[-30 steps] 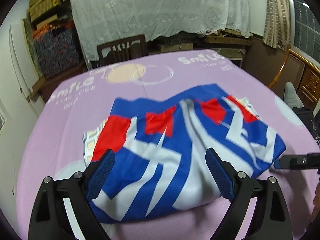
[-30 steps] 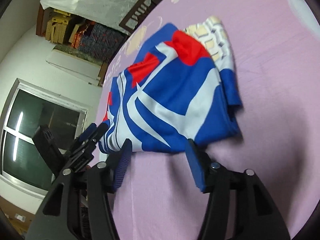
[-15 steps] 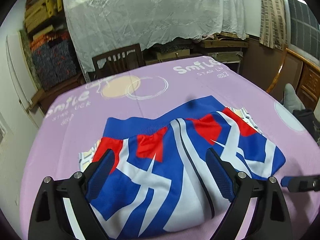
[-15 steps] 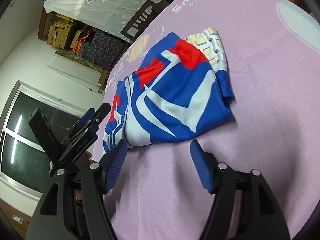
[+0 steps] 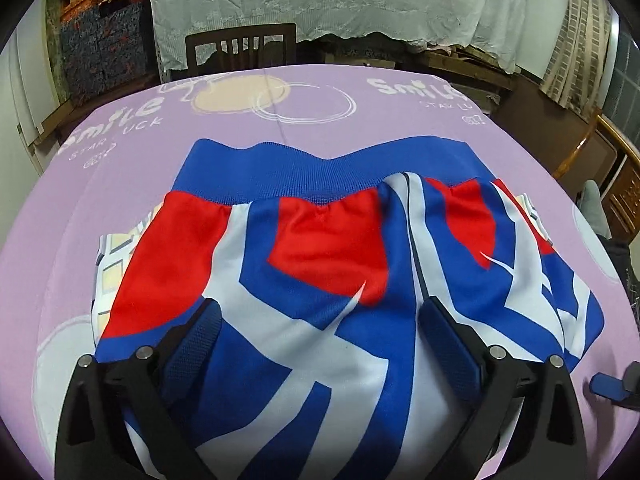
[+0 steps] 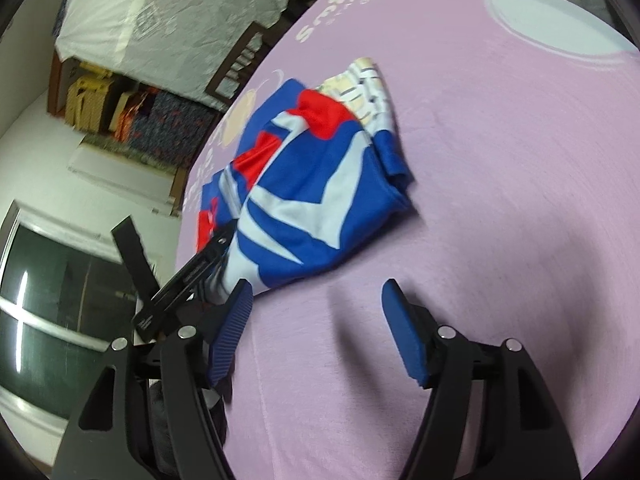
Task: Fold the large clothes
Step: 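Press the folded hoodie flat with the right tool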
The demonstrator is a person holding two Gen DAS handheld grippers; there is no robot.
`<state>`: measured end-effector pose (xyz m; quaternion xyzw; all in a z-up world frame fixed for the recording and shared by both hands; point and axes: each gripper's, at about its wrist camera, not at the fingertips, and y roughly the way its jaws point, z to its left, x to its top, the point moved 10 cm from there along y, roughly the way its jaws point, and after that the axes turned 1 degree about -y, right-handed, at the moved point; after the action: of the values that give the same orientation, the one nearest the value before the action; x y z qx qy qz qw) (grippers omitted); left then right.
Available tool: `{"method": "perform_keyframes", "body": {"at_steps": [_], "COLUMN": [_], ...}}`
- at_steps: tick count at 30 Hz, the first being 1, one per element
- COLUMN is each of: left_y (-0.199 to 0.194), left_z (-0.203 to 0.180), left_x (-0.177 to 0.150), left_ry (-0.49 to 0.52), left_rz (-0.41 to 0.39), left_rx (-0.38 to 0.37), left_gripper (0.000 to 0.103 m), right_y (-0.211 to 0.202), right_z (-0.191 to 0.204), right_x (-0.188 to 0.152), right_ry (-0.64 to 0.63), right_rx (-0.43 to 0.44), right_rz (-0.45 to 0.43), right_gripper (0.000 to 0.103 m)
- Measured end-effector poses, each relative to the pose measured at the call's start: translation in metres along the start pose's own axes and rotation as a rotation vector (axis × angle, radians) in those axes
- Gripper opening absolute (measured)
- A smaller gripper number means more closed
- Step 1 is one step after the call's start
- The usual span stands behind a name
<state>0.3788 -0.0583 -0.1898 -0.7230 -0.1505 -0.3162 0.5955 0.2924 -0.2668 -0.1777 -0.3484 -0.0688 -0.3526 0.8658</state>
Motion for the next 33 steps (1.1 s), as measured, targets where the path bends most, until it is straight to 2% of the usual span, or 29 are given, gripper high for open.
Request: {"method": "perform_keyframes", "body": {"at_steps": [6, 10, 18, 20, 23, 25, 28, 31, 33], "left_y": [0.0, 0.002, 0.001, 0.001, 0.001, 0.001, 0.001, -0.003, -0.01], "left_z": [0.001, 0.0, 0.0, 0.0, 0.0, 0.0, 0.0, 0.004, 0.008], "left_x": [-0.001, 0.0, -0.001, -0.001, -0.001, -0.001, -0.001, -0.001, 0.0], "left_ry": [-0.003, -0.004, -0.005, -0.004, -0.005, -0.005, -0.006, -0.033, -0.064], "left_rz": [-0.002, -0.002, -0.003, -0.003, -0.003, -0.003, -0.003, 0.0, 0.001], "left_rx": [-0.003, -0.005, -0.005, -0.005, -0.005, -0.005, -0.005, -0.017, -0.034], "left_gripper": [0.1, 0.1, 0.1, 0.1, 0.1, 0.1, 0.1, 0.099, 0.095], "right_y": [0.006, 0.017, 0.038, 0.042, 0.055, 0.059, 0.063, 0.069, 0.071], "right_z": [-0.011, -0.006, -0.011, -0.011, 0.001, 0.004, -0.004, -0.002, 0.002], "right_x": [-0.001, 0.007, 0.059, 0.065, 0.052, 0.054, 0.068, 0.073, 0.072], "right_ry": [0.103, 0.105, 0.162, 0.17, 0.166, 0.117, 0.184, 0.182, 0.146], "right_rx": [-0.025, -0.061, -0.101, -0.111, -0.06, -0.103, -0.079, -0.075, -0.098], "right_rz": [-0.045, -0.07, -0.231, -0.243, -0.181, -0.202, -0.226, -0.221, -0.239], "right_gripper": [0.071, 0.071, 0.07, 0.07, 0.064, 0.059, 0.048, 0.048, 0.048]}}
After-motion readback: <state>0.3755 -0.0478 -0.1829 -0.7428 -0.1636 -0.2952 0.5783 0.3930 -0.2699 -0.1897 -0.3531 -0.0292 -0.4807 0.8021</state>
